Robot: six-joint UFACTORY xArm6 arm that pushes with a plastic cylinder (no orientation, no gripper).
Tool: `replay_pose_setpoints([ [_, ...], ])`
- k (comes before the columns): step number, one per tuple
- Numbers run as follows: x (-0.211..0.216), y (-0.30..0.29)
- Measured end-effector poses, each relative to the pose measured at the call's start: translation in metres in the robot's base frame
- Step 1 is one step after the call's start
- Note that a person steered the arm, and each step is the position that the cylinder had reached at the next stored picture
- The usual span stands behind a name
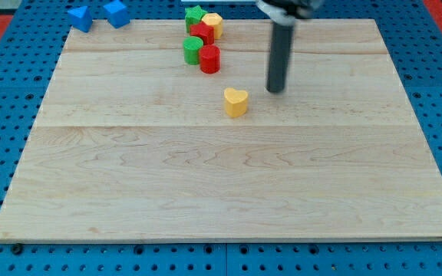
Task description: Move the red cricle
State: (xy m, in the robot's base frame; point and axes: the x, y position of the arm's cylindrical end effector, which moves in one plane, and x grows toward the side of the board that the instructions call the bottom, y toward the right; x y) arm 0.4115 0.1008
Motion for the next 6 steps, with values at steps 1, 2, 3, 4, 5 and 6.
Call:
replay_pose_setpoints([
  [1,0.054,-0.033],
  [2,-0.005,-0.052],
  [3,-0.071,-0.087],
  [4,-0.044,-0.065],
  [5,-0.019,-0.065],
  [6,-0.031,-0.111],
])
